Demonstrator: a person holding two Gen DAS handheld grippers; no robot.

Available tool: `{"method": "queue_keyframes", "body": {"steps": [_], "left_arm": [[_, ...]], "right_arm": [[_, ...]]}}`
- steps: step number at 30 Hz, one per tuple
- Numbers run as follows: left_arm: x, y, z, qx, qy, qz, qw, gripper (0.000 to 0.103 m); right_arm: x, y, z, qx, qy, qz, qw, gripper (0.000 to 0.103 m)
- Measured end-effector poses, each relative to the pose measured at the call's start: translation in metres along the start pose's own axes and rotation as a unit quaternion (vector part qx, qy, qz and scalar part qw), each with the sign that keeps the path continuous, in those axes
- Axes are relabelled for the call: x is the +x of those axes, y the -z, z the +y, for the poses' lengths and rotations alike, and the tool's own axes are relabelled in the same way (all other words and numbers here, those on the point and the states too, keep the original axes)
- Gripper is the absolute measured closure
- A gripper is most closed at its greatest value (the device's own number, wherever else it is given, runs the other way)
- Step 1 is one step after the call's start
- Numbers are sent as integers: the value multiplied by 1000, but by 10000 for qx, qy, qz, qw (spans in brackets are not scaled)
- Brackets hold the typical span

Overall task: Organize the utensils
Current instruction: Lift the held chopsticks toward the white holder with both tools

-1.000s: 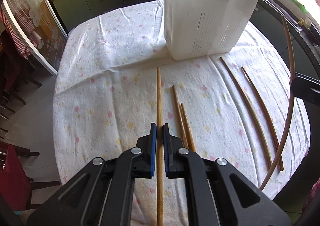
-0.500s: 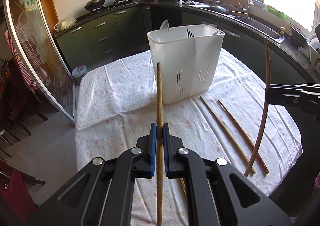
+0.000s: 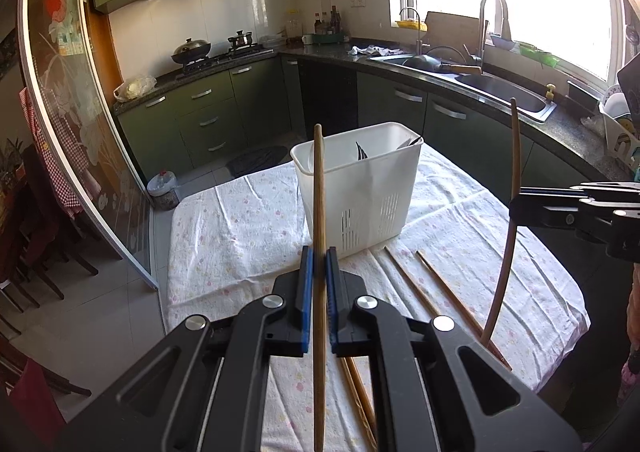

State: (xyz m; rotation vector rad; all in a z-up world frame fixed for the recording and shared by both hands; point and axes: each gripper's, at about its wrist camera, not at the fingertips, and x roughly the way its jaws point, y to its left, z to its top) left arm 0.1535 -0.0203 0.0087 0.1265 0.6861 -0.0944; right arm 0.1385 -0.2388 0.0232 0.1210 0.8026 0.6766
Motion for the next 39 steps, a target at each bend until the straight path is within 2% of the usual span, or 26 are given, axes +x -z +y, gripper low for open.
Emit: {"method": "queue_keyframes", "body": {"steps": [8,12,17,21,26,29,33,39], "left_arm": [[-21,-44,-2,-203,173,-448,9986,97],[-34,-71,-6,-298,212,-834,9959,97],[-54,-108,-9,-391,309,-1462,9880,97],[-60,-133,-13,-499,330,-2017,9776,97],[-38,-145,-20,-526,291,-2742,9598,97],[-15,-147,-22,-598,221,-2980,9524,97],[18,-143,-19,-802,235,-3025,9495,97],[54,-130,-16,-848,46,-2917,9527,97]], "right_arm": [[-21,-22,8,-33,-10,-326,9995,97],[-30,-36,10,-38,-24,-498,9987,97],[-42,-54,14,-89,61,-765,9970,97],[-52,-70,17,-150,212,-1062,9940,97],[-56,-81,20,-158,208,-1166,9928,97],[-56,-84,21,-169,206,-1159,9929,97],[-53,-87,14,-114,235,-1139,9932,97],[-50,-87,11,-67,286,-1132,9931,96]]}}
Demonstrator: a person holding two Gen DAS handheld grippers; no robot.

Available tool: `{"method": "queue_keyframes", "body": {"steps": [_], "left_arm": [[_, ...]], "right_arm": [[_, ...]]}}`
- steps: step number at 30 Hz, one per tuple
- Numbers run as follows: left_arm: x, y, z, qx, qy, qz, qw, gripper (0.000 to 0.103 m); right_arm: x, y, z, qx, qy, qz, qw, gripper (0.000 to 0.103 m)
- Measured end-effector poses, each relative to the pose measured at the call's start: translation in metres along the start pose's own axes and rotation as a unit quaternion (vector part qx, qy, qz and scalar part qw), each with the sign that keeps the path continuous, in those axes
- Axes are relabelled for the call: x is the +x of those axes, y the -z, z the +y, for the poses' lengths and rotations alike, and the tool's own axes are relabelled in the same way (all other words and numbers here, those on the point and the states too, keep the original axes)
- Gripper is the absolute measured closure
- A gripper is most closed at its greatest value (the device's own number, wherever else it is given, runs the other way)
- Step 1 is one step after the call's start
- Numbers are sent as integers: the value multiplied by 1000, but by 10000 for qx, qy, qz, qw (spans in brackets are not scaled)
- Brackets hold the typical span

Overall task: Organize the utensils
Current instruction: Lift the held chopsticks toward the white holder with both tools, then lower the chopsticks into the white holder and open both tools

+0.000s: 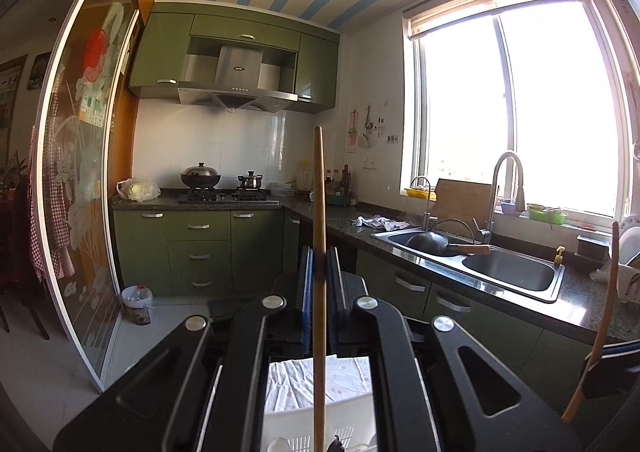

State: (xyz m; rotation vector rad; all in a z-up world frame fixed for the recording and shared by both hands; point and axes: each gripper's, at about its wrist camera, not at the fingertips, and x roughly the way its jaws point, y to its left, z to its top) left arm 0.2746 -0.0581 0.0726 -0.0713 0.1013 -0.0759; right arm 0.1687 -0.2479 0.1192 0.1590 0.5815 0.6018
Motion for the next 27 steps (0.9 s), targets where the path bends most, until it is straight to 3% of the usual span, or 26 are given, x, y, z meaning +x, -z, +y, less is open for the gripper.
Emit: {"method": "queue_keyframes", "body": {"steps": [9,15,19,27], "left_arm": [[12,44,3,223,-89,433,9988,96],[8,56,1,363,-10,537,9979,95],[1,56,5,349,50,493,9982,80],[-17,54,22,161,53,521,9985,73]], "right_arm": [[19,-8,-1,69,97,-98,9999,96],[38,-33,-5,96,302,-235,9992,96],[43,-51,-6,137,375,-455,9982,96],[58,-82,-5,-31,594,-1158,9915,96]]}}
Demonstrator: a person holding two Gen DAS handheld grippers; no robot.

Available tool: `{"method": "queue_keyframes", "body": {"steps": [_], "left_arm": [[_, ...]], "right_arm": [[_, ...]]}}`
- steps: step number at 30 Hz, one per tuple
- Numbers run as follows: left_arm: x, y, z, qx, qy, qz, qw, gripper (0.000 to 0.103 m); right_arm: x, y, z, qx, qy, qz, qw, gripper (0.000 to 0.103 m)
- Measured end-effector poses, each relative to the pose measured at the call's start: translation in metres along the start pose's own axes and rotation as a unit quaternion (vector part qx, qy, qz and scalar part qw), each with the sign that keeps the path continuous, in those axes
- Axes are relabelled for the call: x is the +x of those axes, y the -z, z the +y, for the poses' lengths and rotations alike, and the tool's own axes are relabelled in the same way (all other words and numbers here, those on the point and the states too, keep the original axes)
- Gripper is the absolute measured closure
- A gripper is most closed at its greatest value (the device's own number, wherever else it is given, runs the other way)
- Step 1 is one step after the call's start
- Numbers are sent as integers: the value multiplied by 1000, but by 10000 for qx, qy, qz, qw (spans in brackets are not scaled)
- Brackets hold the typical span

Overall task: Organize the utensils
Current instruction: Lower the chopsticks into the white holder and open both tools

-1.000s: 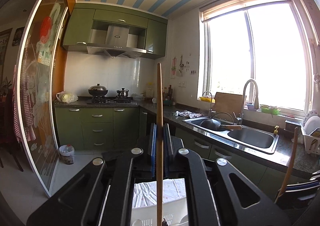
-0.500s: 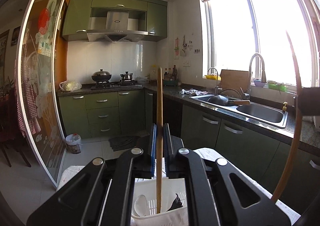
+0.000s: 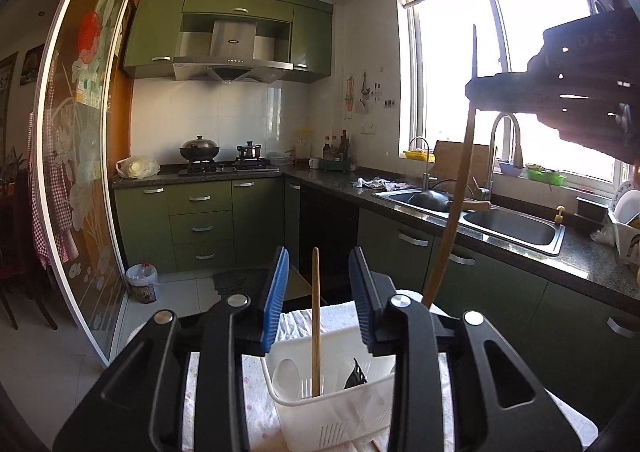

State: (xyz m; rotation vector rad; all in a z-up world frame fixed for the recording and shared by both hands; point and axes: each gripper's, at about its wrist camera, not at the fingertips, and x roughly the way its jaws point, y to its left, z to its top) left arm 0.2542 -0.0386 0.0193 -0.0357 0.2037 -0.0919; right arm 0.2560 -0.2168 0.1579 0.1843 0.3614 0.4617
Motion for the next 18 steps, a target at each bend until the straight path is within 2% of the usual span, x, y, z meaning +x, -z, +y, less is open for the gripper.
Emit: {"method": "queue_keyframes", "body": {"steps": [4,8,16,18], "left_arm": [[-8,3,4,52,21,39,10000,72],[-12,5,5,13,53,98,9999,72],[-19,9,2,39,86,140,9999,71],[-19,7,2,52,83,140,9999,71]], "right_arm": [[23,6,8,-254,132,-163,9995,96],[46,32,10,-305,156,52,9994,96],[68,85,12,-479,256,353,9979,96],[67,93,10,-499,234,368,9978,91]]}}
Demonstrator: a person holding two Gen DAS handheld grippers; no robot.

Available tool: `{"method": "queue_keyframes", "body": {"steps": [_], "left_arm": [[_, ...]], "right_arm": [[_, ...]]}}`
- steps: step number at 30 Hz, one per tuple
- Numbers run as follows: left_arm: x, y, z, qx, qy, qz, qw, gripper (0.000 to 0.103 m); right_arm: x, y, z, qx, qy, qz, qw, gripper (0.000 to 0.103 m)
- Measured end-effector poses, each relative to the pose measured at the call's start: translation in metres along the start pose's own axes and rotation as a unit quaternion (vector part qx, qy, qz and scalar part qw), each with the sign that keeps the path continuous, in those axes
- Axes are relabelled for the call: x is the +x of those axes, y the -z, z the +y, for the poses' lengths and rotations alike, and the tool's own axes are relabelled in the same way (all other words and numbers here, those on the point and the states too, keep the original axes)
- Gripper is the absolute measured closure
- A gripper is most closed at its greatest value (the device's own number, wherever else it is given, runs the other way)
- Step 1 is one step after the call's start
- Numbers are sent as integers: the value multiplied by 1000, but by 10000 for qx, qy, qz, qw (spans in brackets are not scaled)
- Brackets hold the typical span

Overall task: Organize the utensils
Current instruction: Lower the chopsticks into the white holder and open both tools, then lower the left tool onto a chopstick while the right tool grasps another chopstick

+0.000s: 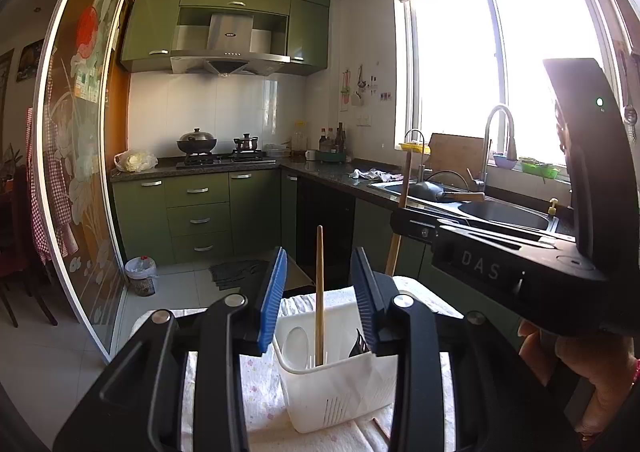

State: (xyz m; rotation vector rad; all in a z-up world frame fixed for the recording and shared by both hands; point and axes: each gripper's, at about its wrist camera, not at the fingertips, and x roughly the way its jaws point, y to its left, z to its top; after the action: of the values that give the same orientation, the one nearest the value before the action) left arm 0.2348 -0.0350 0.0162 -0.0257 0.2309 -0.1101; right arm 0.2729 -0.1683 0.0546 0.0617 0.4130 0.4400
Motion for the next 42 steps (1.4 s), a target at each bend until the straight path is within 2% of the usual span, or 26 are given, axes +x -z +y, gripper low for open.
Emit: {"method": "queue_keyframes", "body": {"steps": [2,7,10,12,15,16,18,20,23,25,27,29,30,33,34,36,38,42], "left_arm": [[0,-2,-2,40,-12,-10,10000,71],[-6,0,-5,65,-17,22,10000,70],[-12,2,-5,90,-28,41,9999,65],[-17,5,-6,113,-24,113,9999,64],[-24,10,-6,173,-34,215,9996,63],[-27,12,-5,189,-51,241,9995,60],[-32,16,-3,172,-79,321,9993,51],[-38,21,0,116,-120,417,9990,39],[-44,30,5,1,-92,718,9974,35],[-45,38,11,-59,-66,1105,9938,34],[-39,47,16,-139,81,1732,9847,34],[-30,57,23,-272,102,2438,9694,35],[-24,64,26,-351,112,2814,9589,36],[-5,92,30,-540,123,3871,9204,58],[-1,101,31,-580,92,4141,9083,66],[7,118,33,-675,44,4530,8889,72],[13,128,34,-705,-40,4718,8789,74],[26,137,38,-711,-189,4908,8682,74]], "right_arm": [[-4,5,-1,-22,12,-41,10000,83],[-25,11,2,-102,-50,-118,9999,83],[-48,20,2,-164,-108,-153,9997,83],[-64,28,1,-221,-122,-143,9996,76],[-84,44,1,-270,-201,-77,9994,75],[-89,50,0,-272,-246,-31,9993,73],[-102,63,-1,-256,-311,20,9992,64],[-112,78,-3,-277,-321,112,9990,63],[-124,98,-7,-251,-263,286,9989,56],[-129,110,-12,-229,-192,481,9984,56],[-131,122,-18,-162,-125,704,9973,55],[-130,130,-25,-112,-42,880,9960,55],[-129,134,-27,-82,-7,945,9955,55],[-119,140,-35,32,12,1178,9930,55],[-117,142,-36,59,-1,1244,9922,55],[-114,146,-35,41,1,1360,9907,55],[-110,148,-33,2,-27,1444,9895,55],[-104,152,-29,-101,-39,1593,9872,55]]}}
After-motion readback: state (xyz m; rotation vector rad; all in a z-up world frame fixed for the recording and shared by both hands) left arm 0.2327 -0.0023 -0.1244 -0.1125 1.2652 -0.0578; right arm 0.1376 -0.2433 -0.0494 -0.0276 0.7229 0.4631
